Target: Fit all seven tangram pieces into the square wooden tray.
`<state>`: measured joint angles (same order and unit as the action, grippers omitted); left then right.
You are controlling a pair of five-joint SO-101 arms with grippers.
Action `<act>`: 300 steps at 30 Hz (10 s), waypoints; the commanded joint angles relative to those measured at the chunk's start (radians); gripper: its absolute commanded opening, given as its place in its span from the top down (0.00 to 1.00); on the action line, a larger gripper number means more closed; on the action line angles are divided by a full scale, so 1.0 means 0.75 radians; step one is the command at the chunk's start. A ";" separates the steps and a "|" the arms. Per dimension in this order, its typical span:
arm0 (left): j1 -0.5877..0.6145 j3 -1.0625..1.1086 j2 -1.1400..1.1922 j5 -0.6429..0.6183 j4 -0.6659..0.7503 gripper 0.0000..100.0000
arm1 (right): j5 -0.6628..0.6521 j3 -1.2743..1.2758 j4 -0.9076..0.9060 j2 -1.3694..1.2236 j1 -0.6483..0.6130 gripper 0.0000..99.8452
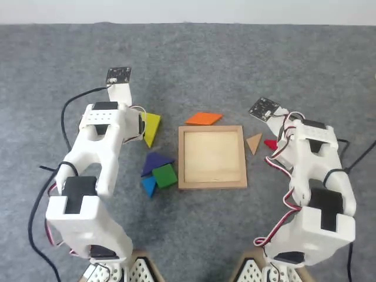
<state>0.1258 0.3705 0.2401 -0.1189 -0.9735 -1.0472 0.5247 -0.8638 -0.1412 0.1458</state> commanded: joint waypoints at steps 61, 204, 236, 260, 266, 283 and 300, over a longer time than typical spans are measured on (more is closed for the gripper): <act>-0.008 -0.048 -0.014 0.020 -0.016 0.89 | -0.047 -0.998 -0.500 -0.535 0.218 0.99; 0.225 -0.224 -0.014 0.012 -0.102 0.89 | -0.319 -1.160 -0.918 -0.572 -0.785 0.72; 0.223 -0.228 -0.014 0.016 -0.104 0.89 | 0.477 -1.148 -0.903 -0.138 -0.715 0.64; -0.569 -0.584 0.205 0.434 -0.538 0.70 | 0.763 1.095 -0.011 1.589 -0.226 0.64; -0.630 -0.451 0.241 0.342 -0.315 0.70 | 0.773 1.105 -0.056 1.591 -0.187 0.64; -0.604 -0.420 0.252 0.147 -0.008 0.71 | 0.820 1.105 -0.060 1.591 -0.171 0.64; -0.522 -0.738 0.288 -0.020 -0.149 0.73 | 0.814 1.140 -0.042 1.603 -0.228 0.64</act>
<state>-0.2700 -0.1450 0.5593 -0.1343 -1.0487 -0.4396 1.3825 -0.9007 1.0296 -0.0123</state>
